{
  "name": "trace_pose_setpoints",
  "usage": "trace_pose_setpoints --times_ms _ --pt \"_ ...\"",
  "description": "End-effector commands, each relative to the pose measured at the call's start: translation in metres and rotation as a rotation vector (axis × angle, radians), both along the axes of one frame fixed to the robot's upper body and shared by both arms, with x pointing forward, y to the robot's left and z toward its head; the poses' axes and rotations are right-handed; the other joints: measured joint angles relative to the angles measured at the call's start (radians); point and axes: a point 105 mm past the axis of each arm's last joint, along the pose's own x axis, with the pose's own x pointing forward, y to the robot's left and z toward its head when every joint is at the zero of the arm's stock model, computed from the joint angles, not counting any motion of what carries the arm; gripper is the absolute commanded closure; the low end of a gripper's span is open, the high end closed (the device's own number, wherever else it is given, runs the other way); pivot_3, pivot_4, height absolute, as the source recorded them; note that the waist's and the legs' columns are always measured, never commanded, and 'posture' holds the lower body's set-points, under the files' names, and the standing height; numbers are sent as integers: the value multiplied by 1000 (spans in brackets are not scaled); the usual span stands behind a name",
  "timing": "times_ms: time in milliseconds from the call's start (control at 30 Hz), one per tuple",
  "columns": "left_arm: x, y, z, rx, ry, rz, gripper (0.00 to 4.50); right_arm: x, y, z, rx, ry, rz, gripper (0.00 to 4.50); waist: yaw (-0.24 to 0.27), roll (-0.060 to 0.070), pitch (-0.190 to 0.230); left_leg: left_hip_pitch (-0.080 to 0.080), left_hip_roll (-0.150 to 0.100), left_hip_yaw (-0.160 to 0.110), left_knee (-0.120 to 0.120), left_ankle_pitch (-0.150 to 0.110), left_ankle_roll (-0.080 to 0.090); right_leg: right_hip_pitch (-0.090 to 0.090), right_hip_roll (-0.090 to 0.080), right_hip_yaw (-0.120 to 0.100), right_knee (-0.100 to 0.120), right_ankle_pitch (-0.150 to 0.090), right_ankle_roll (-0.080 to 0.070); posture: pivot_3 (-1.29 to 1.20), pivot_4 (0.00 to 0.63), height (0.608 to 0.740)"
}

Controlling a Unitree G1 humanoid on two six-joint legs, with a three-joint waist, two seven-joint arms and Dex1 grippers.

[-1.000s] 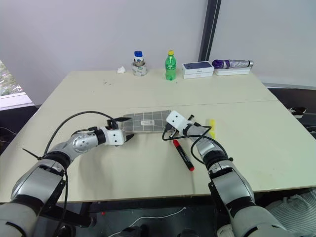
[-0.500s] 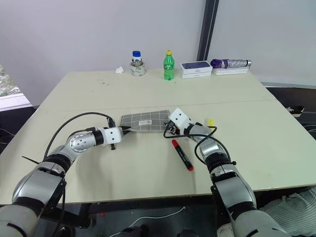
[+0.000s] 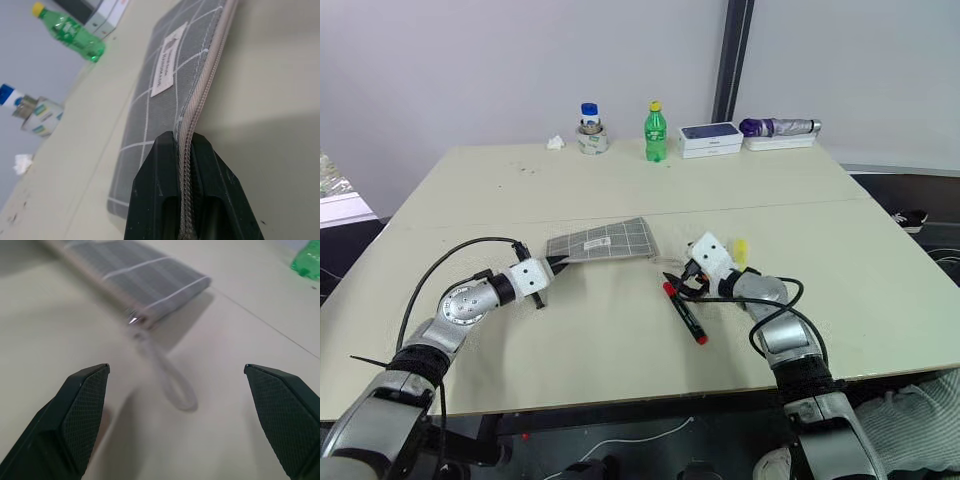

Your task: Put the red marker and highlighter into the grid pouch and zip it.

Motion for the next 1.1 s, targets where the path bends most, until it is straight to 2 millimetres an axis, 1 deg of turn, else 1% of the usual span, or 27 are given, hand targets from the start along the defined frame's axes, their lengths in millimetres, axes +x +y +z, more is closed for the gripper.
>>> trace_pose_setpoints --times_ms 33,133,267,300,367,433,467,500,567,600,633,733,800,900,933,1000,1100 --pt "0 2 30 -70 -74 31 4500 5 15 18 17 -70 0 19 0 0 0 0 0 0 0 0 0 0 0 0 0 0 0 0 150 740" --pt "-4 -3 38 -108 -87 19 4500 16 22 18 66 -53 -37 19 0 0 0 0 0 0 0 1 -1 0 0 0 0 0 0 0 150 740" --pt "-5 -6 40 -105 -89 17 4500 30 32 25 161 -24 -95 19 1 0 0 0 0 0 0 2 -4 0 0 0 0 0 0 0 150 740" --pt "-6 -6 41 -105 -90 18 4500 31 36 27 188 -12 -91 255 2 0 0 0 0 0 0 2 -4 1 0 0 0 0 0 0 150 740" --pt "-6 -7 41 -103 -94 21 4500 32 43 30 240 13 -77 869 4 0 0 0 0 0 0 3 -4 1 0 0 -1 0 0 0 150 740" --pt "-5 -7 42 -104 -97 25 4500 31 46 31 281 38 -71 1923 5 0 0 0 0 0 0 2 -4 1 0 0 -1 0 0 0 150 740" --pt "-5 -7 42 -102 -103 29 4500 31 47 30 312 72 -71 2373 5 0 0 0 0 0 0 2 -4 1 0 0 -1 0 0 0 150 740" --pt "-5 -7 43 -108 -106 32 4500 30 49 29 334 95 -67 2957 5 0 0 0 0 0 0 2 -4 1 0 0 -1 0 0 0 150 740" --pt "-6 -8 44 -112 -117 33 4500 28 53 28 411 153 -75 3976 5 0 0 0 0 0 0 2 -4 1 0 0 -1 0 0 0 150 740" --pt "-6 -8 44 -115 -120 34 4500 26 55 28 419 164 -69 4455 5 0 0 0 0 0 0 2 -4 0 0 0 -1 0 0 0 150 740" --pt "-7 -8 44 -117 -122 34 4500 25 56 28 421 171 -64 4455 4 0 0 0 0 0 0 2 -4 0 0 0 -1 0 0 0 150 740" --pt "-6 -11 40 -122 -112 46 4500 21 64 21 303 173 -60 4455 4 0 0 0 0 0 0 2 -4 0 0 0 0 0 0 0 150 740" --pt "-9 -18 32 -100 -92 32 4500 22 69 26 254 139 -64 4455 3 0 0 0 0 0 0 2 -3 0 0 0 0 0 0 0 150 740" --pt "-14 -31 22 -72 -77 3 4500 23 81 33 225 109 -46 4455 1 0 0 0 0 0 0 2 -3 0 0 1 0 0 0 0 150 740" --pt "-16 -36 20 -71 -73 -5 4500 24 85 33 164 71 -31 4455 2 0 0 0 0 0 0 2 -3 0 0 1 0 0 0 0 150 740" --pt "-18 -44 18 -81 -71 -10 4500 21 98 31 68 21 25 4455 1 0 0 0 0 0 0 2 -3 -1 0 1 0 0 0 0 150 740" --pt "-15 -49 20 -90 -73 0 4500 12 120 28 28 10 121 4455 0 0 0 0 0 0 0 2 -3 -1 0 1 0 0 0 0 150 740"
